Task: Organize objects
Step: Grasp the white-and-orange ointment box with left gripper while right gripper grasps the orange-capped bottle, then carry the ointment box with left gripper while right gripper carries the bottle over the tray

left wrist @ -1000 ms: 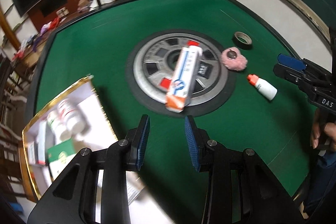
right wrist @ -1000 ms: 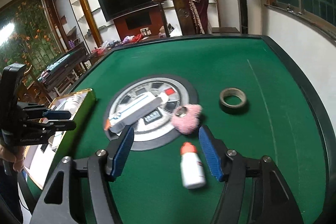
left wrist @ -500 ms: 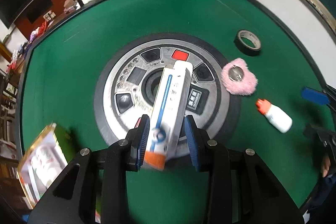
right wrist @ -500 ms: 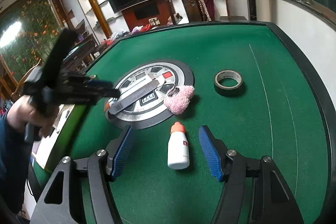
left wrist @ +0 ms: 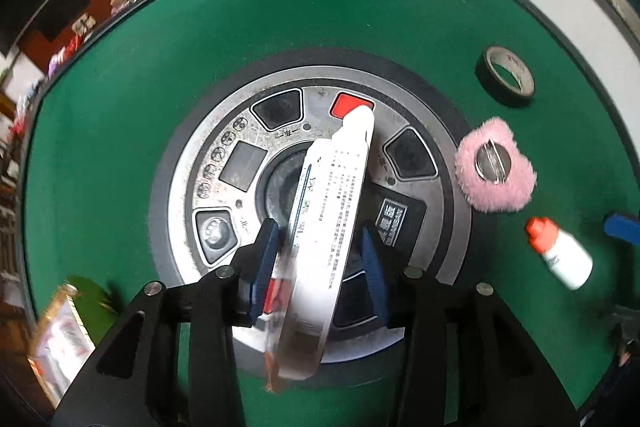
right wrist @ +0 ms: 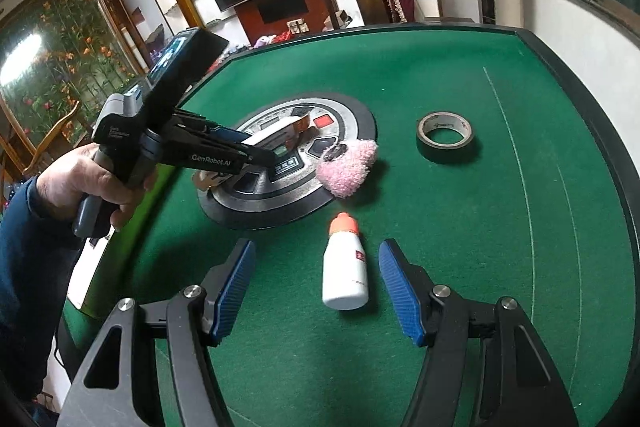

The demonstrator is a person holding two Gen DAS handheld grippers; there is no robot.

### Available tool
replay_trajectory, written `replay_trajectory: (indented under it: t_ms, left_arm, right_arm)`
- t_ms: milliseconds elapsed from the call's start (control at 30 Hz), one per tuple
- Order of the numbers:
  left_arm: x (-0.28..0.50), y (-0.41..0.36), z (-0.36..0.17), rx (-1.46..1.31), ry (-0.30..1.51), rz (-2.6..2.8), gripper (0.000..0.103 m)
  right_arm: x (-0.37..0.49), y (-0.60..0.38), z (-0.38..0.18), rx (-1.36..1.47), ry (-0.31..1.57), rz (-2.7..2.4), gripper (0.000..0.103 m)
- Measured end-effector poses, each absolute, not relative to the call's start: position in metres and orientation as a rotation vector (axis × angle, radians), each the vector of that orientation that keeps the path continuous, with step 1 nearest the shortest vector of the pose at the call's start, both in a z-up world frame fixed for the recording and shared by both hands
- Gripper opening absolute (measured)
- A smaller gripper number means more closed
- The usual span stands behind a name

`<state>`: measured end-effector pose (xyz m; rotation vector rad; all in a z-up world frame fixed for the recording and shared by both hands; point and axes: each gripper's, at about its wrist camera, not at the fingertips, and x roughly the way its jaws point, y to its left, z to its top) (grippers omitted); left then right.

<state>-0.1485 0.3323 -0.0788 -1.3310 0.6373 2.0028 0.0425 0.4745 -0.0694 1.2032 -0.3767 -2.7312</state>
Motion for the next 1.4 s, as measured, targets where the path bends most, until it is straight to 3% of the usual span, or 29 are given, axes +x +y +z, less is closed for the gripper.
replay_trajectory:
  t_ms: [67,167,267,333,467,800,1400]
  left_arm:
    - [-0.146,0.329,-0.077,-1.34,0.575,2.004,0.017]
    - [-0.132,0.327,-0.072,-1.325,0.609,2.043,0.016]
    - [-0.112,0.32,-0.071,-1.319,0.611,2.024,0.016]
    - [-0.1,0.315,-0.068,-1.316,0.571,2.004,0.016]
    - [-0.088,0.297,-0.052,-1.29,0.401,1.99,0.016]
    - [-0.056,0.243,-0.021,-1.181,0.098,1.969,0.015]
    - [-0.076,0.152,-0.019,-1.109,-0.047,2.05,0.016]
  right_arm:
    - [0.042,0.472,-0.071,1.21,-0.347,-2.738,0.064]
    - [0.039,0.47,-0.076,1.247,-0.309,-2.736,0.056]
    - [0.037,0.467,-0.081,1.267,-0.28,-2.736,0.055]
    - [0.035,0.464,-0.084,1.272,-0.252,-2.737,0.042]
    - [0.029,0.462,-0.096,1.33,-0.211,-2.747,0.028]
    - [0.034,0.453,-0.094,1.293,-0.168,-2.789,0.027]
    - [0.03,0.387,-0.066,1.095,-0.409,-2.727,0.027]
